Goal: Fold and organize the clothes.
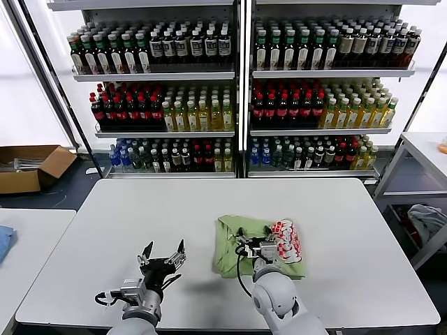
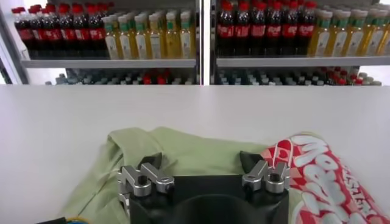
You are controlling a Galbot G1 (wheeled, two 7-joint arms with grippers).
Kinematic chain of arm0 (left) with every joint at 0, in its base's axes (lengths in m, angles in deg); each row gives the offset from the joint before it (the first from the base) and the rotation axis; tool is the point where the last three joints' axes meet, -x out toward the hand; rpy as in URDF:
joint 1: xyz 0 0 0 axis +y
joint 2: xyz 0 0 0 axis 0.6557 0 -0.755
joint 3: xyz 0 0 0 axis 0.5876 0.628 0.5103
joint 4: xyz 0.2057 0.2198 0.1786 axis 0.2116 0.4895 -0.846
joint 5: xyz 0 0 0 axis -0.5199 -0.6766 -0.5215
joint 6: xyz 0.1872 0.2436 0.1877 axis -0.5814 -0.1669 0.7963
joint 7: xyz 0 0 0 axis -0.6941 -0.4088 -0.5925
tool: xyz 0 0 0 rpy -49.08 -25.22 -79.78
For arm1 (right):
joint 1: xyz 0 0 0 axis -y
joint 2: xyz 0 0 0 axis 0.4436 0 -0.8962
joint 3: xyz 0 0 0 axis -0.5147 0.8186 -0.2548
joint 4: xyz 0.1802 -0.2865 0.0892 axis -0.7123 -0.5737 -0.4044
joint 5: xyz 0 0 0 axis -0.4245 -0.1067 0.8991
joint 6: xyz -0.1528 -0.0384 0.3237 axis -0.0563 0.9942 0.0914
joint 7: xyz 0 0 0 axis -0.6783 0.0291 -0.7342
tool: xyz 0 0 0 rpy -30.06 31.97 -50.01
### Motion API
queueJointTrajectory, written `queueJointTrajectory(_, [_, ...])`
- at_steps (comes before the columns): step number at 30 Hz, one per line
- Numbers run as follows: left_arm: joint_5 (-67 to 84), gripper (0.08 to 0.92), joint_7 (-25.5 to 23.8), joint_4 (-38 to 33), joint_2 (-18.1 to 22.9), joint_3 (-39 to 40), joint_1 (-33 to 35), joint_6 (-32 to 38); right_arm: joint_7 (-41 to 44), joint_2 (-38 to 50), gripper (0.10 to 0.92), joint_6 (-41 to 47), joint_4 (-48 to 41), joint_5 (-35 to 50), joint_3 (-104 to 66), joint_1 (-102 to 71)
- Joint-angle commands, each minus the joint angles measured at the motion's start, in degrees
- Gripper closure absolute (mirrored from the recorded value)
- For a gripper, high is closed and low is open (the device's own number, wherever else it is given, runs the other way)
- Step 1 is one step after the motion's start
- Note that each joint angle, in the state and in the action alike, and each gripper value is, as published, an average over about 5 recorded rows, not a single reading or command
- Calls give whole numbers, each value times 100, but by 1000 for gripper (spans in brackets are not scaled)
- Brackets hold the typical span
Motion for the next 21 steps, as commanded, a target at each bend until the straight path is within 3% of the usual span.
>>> queueJointTrajectory(1, [5,177,-3,-32,-12,-14,42,5,-13,-171,203,45,-364,75,-14,6])
queueJointTrajectory(21, [-59,177,-12,-116,63,64,83,61,86,244,203,-368,1191,-642,-383,-623])
